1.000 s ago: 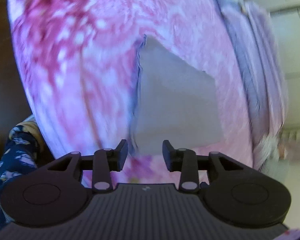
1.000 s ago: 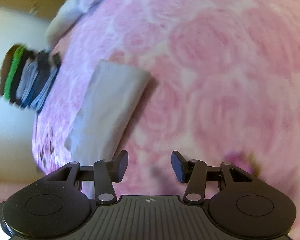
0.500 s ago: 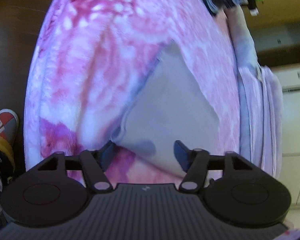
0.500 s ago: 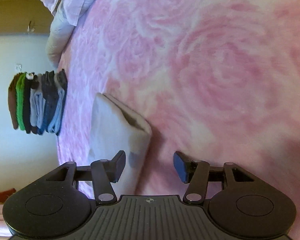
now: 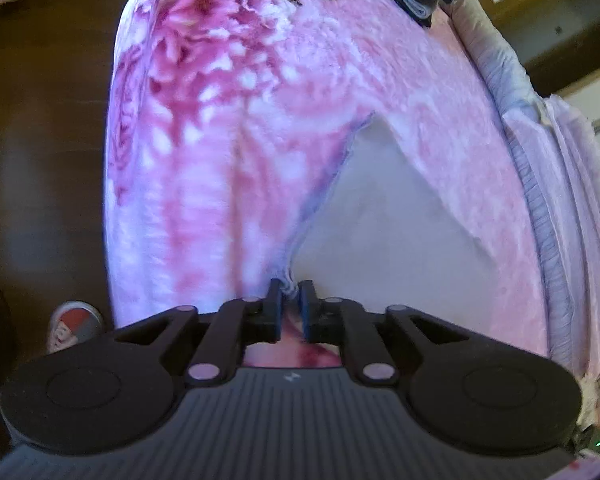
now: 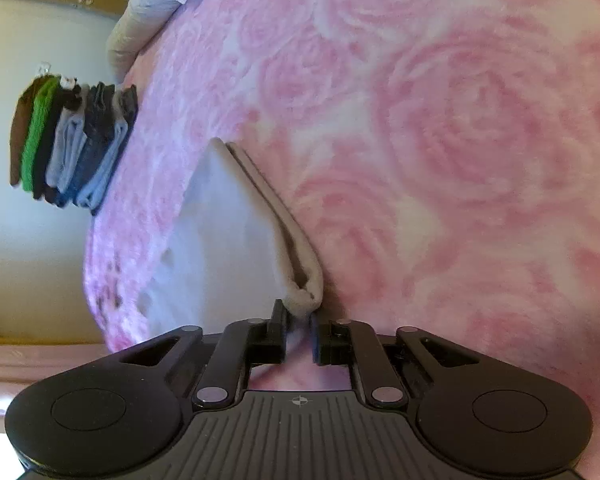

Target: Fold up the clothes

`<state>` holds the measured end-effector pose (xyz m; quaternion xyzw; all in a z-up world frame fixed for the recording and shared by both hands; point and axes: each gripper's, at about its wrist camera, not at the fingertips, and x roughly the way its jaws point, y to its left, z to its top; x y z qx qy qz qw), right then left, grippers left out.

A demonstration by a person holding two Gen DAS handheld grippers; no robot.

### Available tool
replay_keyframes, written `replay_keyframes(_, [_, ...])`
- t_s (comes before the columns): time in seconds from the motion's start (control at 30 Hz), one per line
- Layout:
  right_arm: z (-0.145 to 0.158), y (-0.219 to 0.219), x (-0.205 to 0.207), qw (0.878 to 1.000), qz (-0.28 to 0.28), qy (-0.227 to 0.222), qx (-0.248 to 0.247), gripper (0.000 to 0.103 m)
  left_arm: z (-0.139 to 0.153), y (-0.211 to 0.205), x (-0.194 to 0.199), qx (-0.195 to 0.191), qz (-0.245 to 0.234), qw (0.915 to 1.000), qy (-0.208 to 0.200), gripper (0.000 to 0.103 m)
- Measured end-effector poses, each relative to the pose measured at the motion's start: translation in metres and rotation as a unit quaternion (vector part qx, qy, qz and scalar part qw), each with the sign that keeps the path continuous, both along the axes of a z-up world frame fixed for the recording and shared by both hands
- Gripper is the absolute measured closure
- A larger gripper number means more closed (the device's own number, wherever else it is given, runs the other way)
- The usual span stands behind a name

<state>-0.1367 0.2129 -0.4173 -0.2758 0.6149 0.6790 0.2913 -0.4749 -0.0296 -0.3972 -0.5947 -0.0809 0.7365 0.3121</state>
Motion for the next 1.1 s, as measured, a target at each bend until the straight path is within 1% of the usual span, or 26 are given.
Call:
replay_keyframes(0.03, [0.004,0.001,0.0,1.0,0.006,-0.018,0.005,0.081,0.005,-0.001,-0.002,-0.012,-0.002,0.9999,0.01,0.088])
replay_keyframes(0.07, [0.014,0.003,-0.002,0.999,0.015,-0.041,0.024,0.076,0.011,-0.003,-0.003,-0.033,-0.004,0.9992,0.022,0.079])
replay_keyframes(0.1, [0.026,0.003,-0.006,0.995,0.028,-0.07,0.062,0.075,0.017,-0.004,-0.004,-0.047,-0.001,0.9983,0.034,0.078])
replay_keyframes(0.13, [0.04,0.001,-0.014,0.987,0.052,-0.1,0.115,0.075,0.025,-0.005,-0.005,-0.055,-0.004,0.9974,0.048,0.079])
replay_keyframes(0.17, [0.054,-0.003,-0.022,0.973,0.086,-0.124,0.177,0.075,0.032,-0.002,-0.004,-0.064,-0.014,0.9959,0.063,0.079])
replay_keyframes(0.2, [0.065,-0.009,-0.03,0.956,0.123,-0.134,0.231,0.075,0.039,0.003,0.0,-0.071,-0.035,0.9931,0.087,0.079])
replay_keyframes(0.23, [0.072,-0.015,-0.039,0.941,0.16,-0.13,0.269,0.075,0.047,0.012,0.007,-0.073,-0.067,0.9885,0.114,0.079])
replay_keyframes(0.27, [0.077,-0.023,-0.05,0.926,0.202,-0.117,0.297,0.075,0.051,0.021,0.016,-0.075,-0.098,0.9835,0.132,0.079])
replay_keyframes(0.33, [0.077,-0.035,-0.07,0.906,0.264,-0.099,0.316,0.075,0.052,0.044,0.033,-0.084,-0.159,0.9708,0.159,0.079])
replay_keyframes(0.4, [0.065,-0.045,-0.087,0.89,0.316,-0.098,0.313,0.075,0.046,0.062,0.045,-0.087,-0.193,0.963,0.167,0.079])
replay_keyframes(0.47, [0.051,-0.05,-0.093,0.882,0.341,-0.11,0.307,0.075,0.035,0.077,0.05,-0.098,-0.21,0.9593,0.162,0.079])
replay_keyframes(0.5, [0.042,-0.05,-0.095,0.877,0.352,-0.122,0.304,0.075,0.028,0.082,0.05,-0.113,-0.217,0.9564,0.16,0.079])
replay_keyframes(0.53, [0.036,-0.049,-0.095,0.872,0.354,-0.139,0.309,0.075,0.02,0.086,0.049,-0.132,-0.221,0.9531,0.159,0.079])
replay_keyframes(0.57, [0.032,-0.046,-0.093,0.866,0.352,-0.156,0.318,0.075,0.016,0.088,0.047,-0.143,-0.222,0.9515,0.159,0.08])
replay_keyframes(0.6, [0.031,-0.043,-0.092,0.865,0.349,-0.163,0.321,0.075,0.016,0.087,0.046,-0.144,-0.221,0.9516,0.158,0.082])
replay_keyframes(0.63, [0.033,-0.038,-0.089,0.865,0.34,-0.174,0.324,0.075,0.019,0.088,0.045,-0.155,-0.223,0.9492,0.16,0.084])
replay_keyframes(0.7, [0.035,-0.029,-0.086,0.863,0.32,-0.218,0.324,0.075,0.026,0.09,0.045,-0.184,-0.231,0.94,0.171,0.085])
replay_keyframes(0.73, [0.036,-0.024,-0.083,0.865,0.311,-0.229,0.319,0.075,0.029,0.09,0.045,-0.192,-0.234,0.9373,0.172,0.085])
replay_keyframes(0.77, [0.04,-0.018,-0.079,0.873,0.302,-0.226,0.309,0.074,0.033,0.089,0.045,-0.198,-0.235,0.9364,0.169,0.084])
replay_keyframes(0.8, [0.045,-0.012,-0.075,0.884,0.291,-0.217,0.294,0.074,0.038,0.088,0.045,-0.203,-0.235,0.9363,0.165,0.083])
replay_keyframes(0.83, [0.05,-0.008,-0.072,0.894,0.283,-0.207,0.279,0.071,0.042,0.087,0.045,-0.205,-0.234,0.9365,0.161,0.079])
replay_keyframes(0.87, [0.053,-0.005,-0.068,0.9,0.283,-0.198,0.266,0.065,0.047,0.086,0.045,-0.21,-0.232,0.9366,0.157,0.076])
replay_keyframes(0.9, [0.056,-0.003,-0.068,0.904,0.284,-0.193,0.255,0.061,0.049,0.085,0.044,-0.215,-0.232,0.9363,0.153,0.074])
replay_keyframes(0.93, [0.059,-0.004,-0.068,0.905,0.287,-0.191,0.247,0.058,0.052,0.084,0.044,-0.221,-0.231,0.9357,0.149,0.073])
replay_keyframes(1.0, [0.062,-0.007,-0.067,0.908,0.293,-0.185,0.237,0.056,0.057,0.081,0.046,-0.228,-0.229,0.9354,0.142,0.072])
replay_keyframes(1.1, [0.066,-0.013,-0.061,0.913,0.296,-0.177,0.218,0.056,0.061,0.075,0.046,-0.226,-0.226,0.938,0.133,0.069])
